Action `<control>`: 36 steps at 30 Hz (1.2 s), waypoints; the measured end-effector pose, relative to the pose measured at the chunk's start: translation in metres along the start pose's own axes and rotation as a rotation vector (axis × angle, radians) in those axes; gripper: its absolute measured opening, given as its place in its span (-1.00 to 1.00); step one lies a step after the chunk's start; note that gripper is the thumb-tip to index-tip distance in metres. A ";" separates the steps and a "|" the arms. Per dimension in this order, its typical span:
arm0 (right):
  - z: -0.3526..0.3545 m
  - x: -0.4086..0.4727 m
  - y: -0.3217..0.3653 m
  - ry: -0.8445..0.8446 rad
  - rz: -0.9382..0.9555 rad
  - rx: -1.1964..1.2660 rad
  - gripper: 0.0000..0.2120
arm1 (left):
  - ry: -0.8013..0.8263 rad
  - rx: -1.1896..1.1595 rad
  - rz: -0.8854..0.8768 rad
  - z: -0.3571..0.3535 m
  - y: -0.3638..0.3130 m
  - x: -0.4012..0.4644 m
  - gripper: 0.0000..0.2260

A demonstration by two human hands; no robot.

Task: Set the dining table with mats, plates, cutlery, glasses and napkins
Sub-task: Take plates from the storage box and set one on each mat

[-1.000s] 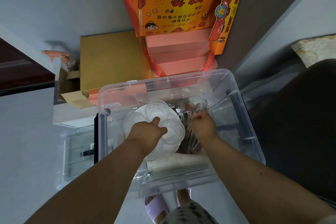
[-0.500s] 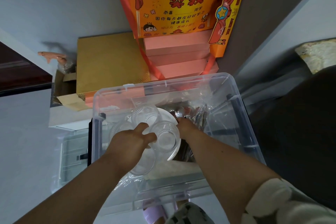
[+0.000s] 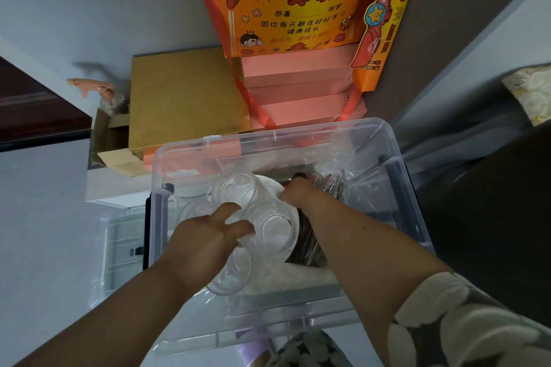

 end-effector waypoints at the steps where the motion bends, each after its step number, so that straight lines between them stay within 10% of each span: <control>1: -0.001 -0.001 0.000 0.017 -0.008 -0.006 -0.48 | -0.005 -0.004 0.002 0.000 0.000 0.000 -0.54; 36: -0.030 -0.021 -0.020 -0.226 0.062 0.227 -0.71 | -0.152 -0.123 0.041 0.022 0.009 -0.018 -0.60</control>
Point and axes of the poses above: each hand's wrist, its own x-axis towards the middle knuckle, its own z-axis out of the back of the hand, y = z × x, the point moved 8 cm from there along x, towards the middle knuckle, and after that the axes turned 14 degrees about y, right-handed, at the moved point
